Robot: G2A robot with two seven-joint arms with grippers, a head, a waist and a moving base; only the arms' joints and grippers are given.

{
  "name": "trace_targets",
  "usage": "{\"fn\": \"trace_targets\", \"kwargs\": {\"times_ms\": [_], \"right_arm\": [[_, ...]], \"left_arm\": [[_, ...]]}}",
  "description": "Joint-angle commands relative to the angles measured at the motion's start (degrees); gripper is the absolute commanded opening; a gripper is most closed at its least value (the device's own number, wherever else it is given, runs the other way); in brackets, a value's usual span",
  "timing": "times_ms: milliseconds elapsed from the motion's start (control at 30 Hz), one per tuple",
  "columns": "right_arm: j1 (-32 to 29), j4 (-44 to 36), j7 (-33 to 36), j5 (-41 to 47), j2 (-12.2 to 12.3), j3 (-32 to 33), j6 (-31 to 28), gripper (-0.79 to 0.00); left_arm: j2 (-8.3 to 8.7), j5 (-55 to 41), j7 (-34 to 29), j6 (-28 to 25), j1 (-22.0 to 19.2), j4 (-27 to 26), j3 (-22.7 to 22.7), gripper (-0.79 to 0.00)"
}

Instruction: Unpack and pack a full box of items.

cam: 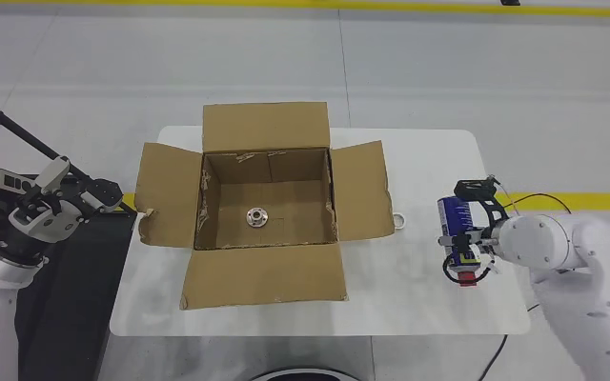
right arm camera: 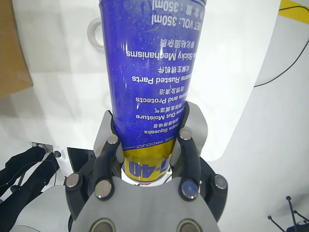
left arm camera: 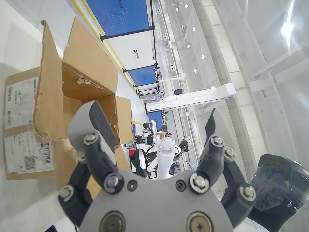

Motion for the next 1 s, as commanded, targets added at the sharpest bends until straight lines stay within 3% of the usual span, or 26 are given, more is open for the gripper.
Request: {"fn": "trace_targets", "kwargs": {"times_ms": [0, 400, 867, 967], "right_arm": [[1.56, 1.75, -0.77, -0.76, -0.41, -2.29, 0.78, -0.785], [7.78, 9.84, -6.62, 0.08, -3.38, -12.53, 6.62, -0.785], [10.75, 15.12, -8.88, 2.71, -4.96, -16.47, 8.88, -0.785], [11.16, 15.64, -8.94, 2.97, -5.13, -16.99, 8.94, -0.714]], "left_arm": [[0.00, 0.00, 0.00, 0.00, 0.00, 0.00, 0.00, 0.000], [0.00, 0.00, 0.00, 0.00, 0.00, 0.00, 0.00, 0.000], [0.00, 0.00, 0.00, 0.00, 0.00, 0.00, 0.00, 0.000], [0.00, 0.00, 0.00, 0.00, 0.00, 0.00, 0.00, 0.000]]}}
